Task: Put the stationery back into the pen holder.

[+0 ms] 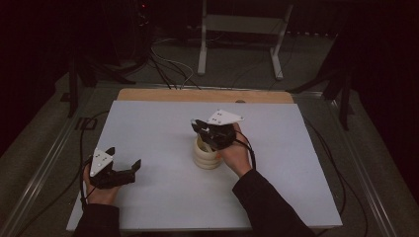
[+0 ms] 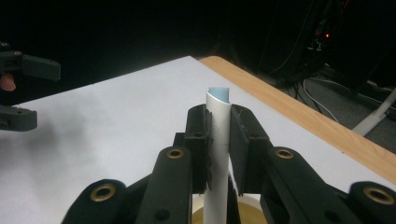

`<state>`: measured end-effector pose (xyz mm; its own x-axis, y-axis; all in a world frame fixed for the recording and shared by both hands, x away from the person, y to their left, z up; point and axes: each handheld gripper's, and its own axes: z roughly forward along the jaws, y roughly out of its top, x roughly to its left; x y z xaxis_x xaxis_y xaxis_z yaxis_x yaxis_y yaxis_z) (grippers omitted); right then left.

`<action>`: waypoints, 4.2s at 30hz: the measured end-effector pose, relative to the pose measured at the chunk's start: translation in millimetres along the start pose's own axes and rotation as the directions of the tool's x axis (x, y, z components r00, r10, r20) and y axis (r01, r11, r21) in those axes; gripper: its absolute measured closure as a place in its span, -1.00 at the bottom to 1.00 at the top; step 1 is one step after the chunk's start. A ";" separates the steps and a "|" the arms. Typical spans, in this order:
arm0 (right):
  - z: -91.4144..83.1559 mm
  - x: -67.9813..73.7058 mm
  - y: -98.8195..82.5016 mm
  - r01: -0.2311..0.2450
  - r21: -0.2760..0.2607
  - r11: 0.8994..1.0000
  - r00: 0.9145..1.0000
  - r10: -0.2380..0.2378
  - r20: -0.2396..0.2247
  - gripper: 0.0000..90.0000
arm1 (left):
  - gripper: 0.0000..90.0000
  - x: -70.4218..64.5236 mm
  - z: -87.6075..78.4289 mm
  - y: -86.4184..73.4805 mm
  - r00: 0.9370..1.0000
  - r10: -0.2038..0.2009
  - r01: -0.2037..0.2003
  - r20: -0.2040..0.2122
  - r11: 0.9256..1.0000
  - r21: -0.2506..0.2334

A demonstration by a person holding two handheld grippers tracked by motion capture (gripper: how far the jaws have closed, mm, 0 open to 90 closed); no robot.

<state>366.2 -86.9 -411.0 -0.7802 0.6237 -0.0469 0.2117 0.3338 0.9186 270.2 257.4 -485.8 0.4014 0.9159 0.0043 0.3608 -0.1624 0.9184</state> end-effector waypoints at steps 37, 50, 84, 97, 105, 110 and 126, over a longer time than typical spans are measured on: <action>-0.5 2.9 -29.6 0.002 0.067 0.998 1.000 0.000 -0.031 0.74 | -1.00 -0.5 0.4 0.0 1.000 0.002 -0.002 0.000 1.000 0.003; 1.7 1.7 -34.1 -0.007 0.094 0.996 1.000 0.010 -0.027 0.74 | -1.00 -0.4 0.5 0.1 1.000 0.002 -0.002 0.000 1.000 0.004; 12.3 -8.5 -39.4 -0.063 0.200 0.978 0.998 0.064 0.000 0.49 | -1.00 -0.8 0.8 -0.3 1.000 0.003 -0.003 0.000 1.000 0.012; -4.4 -14.6 -31.3 -0.120 0.148 0.982 0.992 0.123 -0.013 -0.39 | -1.00 -1.3 1.6 -0.5 1.000 0.004 -0.004 0.000 1.000 0.014; -10.6 -21.6 -30.4 -0.155 0.153 0.976 0.987 0.145 0.076 -0.94 | -1.00 -0.2 1.0 -0.4 1.000 -0.004 0.004 0.001 1.000 0.010; -14.6 -25.9 -29.7 -0.160 0.184 0.970 0.985 0.147 0.086 -1.00 | -1.00 -0.3 0.8 -0.3 1.000 -0.004 0.004 0.001 1.000 0.008; -49.9 -46.5 -39.0 -0.186 0.181 0.966 0.978 0.164 0.133 -1.00 | -1.00 1.4 -0.3 -0.4 1.000 -0.016 0.016 -0.005 1.000 0.007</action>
<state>364.9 -164.3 -425.1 -0.6499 0.7582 0.0525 0.4563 0.3341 0.8247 270.4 258.9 -486.1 0.3914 0.9202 -0.0086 0.3729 -0.1501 0.9157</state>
